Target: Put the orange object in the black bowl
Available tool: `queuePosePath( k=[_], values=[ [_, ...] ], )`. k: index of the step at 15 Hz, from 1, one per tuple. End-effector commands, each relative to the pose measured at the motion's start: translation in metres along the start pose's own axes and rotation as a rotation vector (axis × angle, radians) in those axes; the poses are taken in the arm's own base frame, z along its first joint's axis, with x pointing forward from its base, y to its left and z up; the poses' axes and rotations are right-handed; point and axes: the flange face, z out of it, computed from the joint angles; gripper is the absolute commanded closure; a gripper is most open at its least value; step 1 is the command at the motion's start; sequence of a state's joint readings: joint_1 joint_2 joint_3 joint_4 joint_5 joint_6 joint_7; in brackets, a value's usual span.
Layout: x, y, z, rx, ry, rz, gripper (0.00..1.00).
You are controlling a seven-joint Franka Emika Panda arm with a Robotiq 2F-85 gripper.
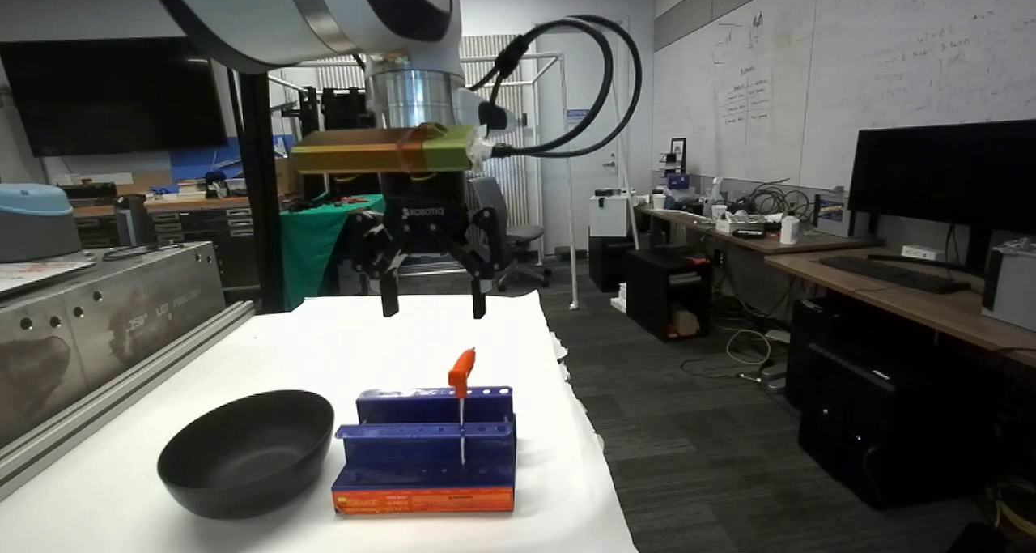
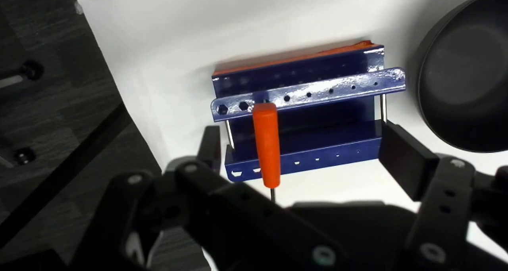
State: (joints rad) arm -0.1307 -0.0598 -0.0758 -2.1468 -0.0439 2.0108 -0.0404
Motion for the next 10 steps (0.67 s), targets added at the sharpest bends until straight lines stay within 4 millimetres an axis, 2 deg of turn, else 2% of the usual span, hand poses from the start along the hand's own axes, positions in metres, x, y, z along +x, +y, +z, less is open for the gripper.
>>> queuePosePath(
  k=[1,6,10],
  values=[
    [0.041,0.008,0.008,0.028,-0.063,-0.015,0.00],
    [0.063,0.021,0.039,0.027,-0.106,-0.021,0.00],
    [0.063,0.033,0.064,0.048,-0.144,-0.030,0.00]
  ],
)
